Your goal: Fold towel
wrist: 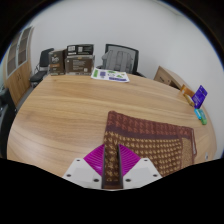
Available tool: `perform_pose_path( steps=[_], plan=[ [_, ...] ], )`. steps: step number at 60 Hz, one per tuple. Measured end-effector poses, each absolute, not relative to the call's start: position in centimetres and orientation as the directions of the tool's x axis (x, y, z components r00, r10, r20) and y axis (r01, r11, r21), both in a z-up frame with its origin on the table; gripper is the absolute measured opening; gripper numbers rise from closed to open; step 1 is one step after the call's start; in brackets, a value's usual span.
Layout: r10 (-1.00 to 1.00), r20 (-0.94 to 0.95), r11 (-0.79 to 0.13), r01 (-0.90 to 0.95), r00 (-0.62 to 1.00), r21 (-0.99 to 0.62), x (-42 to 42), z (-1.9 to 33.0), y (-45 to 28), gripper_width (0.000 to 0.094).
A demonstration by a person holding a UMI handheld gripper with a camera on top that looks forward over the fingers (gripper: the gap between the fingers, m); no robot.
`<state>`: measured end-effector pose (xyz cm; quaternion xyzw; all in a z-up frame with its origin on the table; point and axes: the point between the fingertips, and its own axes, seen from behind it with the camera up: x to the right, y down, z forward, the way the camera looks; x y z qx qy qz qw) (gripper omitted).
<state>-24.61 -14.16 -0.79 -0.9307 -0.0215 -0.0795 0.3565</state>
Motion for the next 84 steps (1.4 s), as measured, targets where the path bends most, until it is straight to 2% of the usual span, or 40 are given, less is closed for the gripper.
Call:
perform_pose_path(
  steps=[2,4,8,13,27,31,36,48,51,53,61,64,66,70,84],
  plan=[
    [-0.012,0.177,-0.739,0.11,0.984,-0.664,-24.1,-0.5,-14.0,0.0098],
    [-0.019,0.168,-0.73,0.101,0.986,-0.676,-24.0,-0.1,-13.8,0.0051],
    [-0.013,0.115,-0.737,0.069,0.993,-0.673,-24.4,-0.2,-13.9,0.0044],
    [0.016,0.037,-0.735,0.037,0.999,-0.677,-25.3,1.6,-13.9,0.004],
    [0.104,-0.261,-0.604,-0.147,0.96,-0.783,-28.0,15.0,-12.8,0.0041],
    [0.085,-0.289,-0.575,-0.19,0.954,-0.796,-25.5,16.8,-12.5,0.004],
    [0.035,-0.269,-0.565,-0.203,0.963,-0.8,-20.9,15.7,-12.6,0.004],
    [-0.102,-0.196,-0.668,-0.213,0.975,-0.713,-10.5,6.1,-14.7,0.0048],
    [-0.118,-0.153,-0.676,-0.192,0.981,-0.712,-8.7,5.0,-15.1,0.0089],
    [-0.118,-0.133,-0.679,-0.178,0.984,-0.712,-7.9,4.5,-15.4,0.0151],
    [-0.116,-0.054,-0.683,-0.119,0.992,-0.721,-5.4,4.5,-17.3,0.0704],
    [-0.114,-0.032,-0.686,-0.101,0.993,-0.721,-5.1,5.4,-18.1,0.0844],
    [-0.11,-0.02,-0.683,-0.09,0.994,-0.725,-5.0,6.0,-18.6,0.0868],
    [-0.098,-0.007,-0.676,-0.072,0.995,-0.733,-5.3,7.6,-19.9,0.0854],
    [-0.079,0.018,-0.617,-0.034,0.997,-0.787,-8.9,15.5,-25.3,0.0858]
  ],
)
